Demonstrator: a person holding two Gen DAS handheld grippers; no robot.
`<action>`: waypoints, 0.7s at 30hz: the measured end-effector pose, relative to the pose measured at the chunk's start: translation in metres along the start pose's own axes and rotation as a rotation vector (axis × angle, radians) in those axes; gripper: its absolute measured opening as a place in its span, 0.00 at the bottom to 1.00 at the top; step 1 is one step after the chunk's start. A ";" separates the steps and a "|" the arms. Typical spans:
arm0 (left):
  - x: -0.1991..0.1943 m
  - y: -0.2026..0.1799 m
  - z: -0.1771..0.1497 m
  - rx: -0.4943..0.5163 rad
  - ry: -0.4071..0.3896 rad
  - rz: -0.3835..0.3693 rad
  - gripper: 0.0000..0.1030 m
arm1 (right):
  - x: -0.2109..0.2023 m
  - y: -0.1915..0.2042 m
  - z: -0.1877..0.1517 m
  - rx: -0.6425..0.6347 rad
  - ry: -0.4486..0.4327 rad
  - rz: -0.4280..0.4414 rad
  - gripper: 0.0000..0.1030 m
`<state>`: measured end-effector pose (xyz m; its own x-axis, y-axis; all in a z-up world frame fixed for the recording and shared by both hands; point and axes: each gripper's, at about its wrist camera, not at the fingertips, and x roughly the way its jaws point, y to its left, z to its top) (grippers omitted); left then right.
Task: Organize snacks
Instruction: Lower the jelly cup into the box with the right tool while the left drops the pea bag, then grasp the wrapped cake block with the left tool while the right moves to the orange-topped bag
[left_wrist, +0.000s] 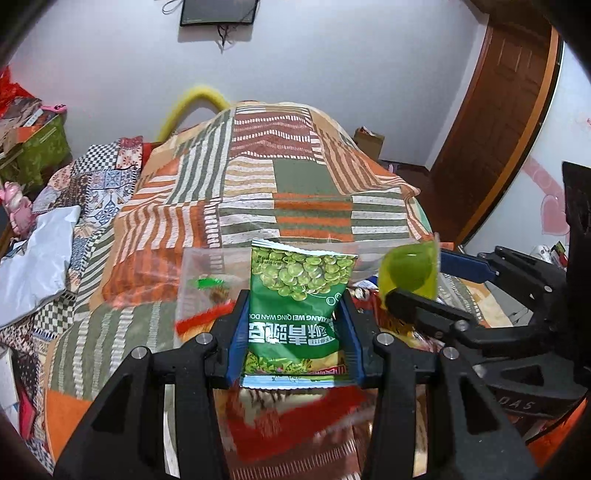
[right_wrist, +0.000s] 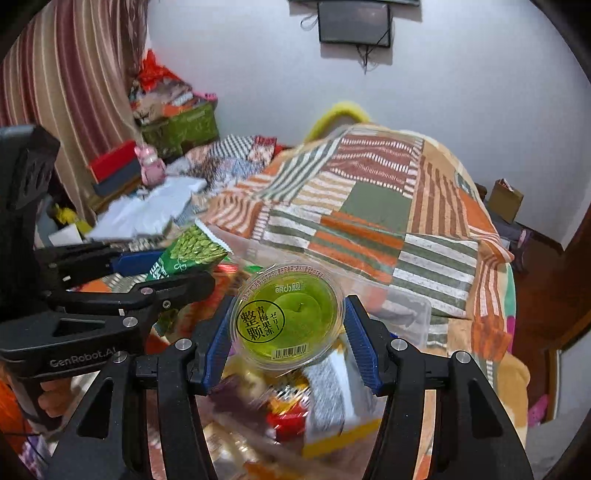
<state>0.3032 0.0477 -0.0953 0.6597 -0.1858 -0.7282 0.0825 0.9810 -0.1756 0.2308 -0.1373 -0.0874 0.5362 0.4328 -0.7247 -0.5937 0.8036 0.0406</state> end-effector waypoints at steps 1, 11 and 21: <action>0.003 -0.001 0.002 0.011 -0.003 0.002 0.43 | 0.004 -0.001 0.001 -0.004 0.012 0.003 0.53; 0.030 0.010 0.012 0.011 0.057 0.016 0.43 | 0.023 0.004 0.005 -0.082 0.089 0.013 0.54; 0.016 0.003 0.007 0.021 0.053 -0.009 0.52 | 0.008 0.011 0.003 -0.115 0.079 0.000 0.57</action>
<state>0.3193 0.0480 -0.1022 0.6188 -0.1967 -0.7605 0.1041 0.9801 -0.1689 0.2304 -0.1241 -0.0911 0.4905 0.3955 -0.7765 -0.6609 0.7497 -0.0356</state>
